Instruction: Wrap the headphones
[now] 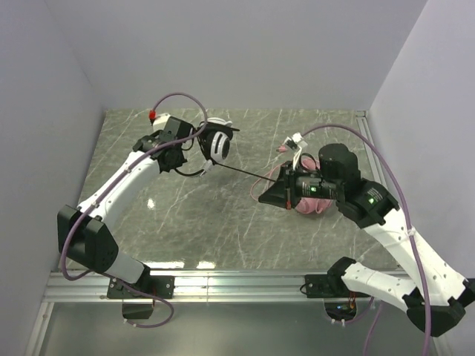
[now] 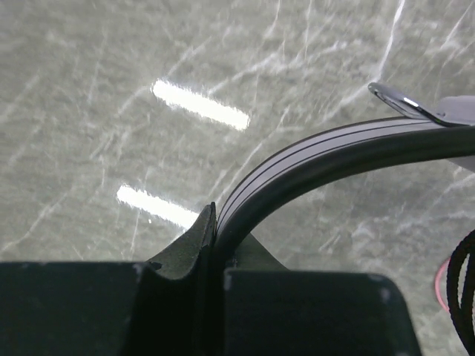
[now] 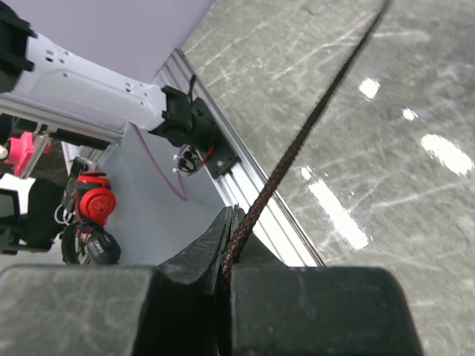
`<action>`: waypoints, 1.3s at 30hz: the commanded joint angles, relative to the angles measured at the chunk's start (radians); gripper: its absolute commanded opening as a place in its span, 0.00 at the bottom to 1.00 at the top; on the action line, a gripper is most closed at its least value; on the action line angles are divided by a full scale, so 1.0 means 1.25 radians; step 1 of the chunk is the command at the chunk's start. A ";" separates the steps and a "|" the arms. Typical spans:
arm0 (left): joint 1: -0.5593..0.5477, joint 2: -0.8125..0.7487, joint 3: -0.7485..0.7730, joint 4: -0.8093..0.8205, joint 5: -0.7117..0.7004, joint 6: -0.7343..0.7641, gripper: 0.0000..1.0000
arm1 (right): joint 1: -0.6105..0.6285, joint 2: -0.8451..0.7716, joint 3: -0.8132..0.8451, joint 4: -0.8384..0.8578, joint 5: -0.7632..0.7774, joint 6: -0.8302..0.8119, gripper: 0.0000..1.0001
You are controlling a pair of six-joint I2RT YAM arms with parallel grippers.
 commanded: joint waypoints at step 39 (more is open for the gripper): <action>-0.273 -0.167 -0.179 0.352 -0.014 0.263 0.00 | -0.154 0.384 0.427 0.260 -0.270 0.152 0.00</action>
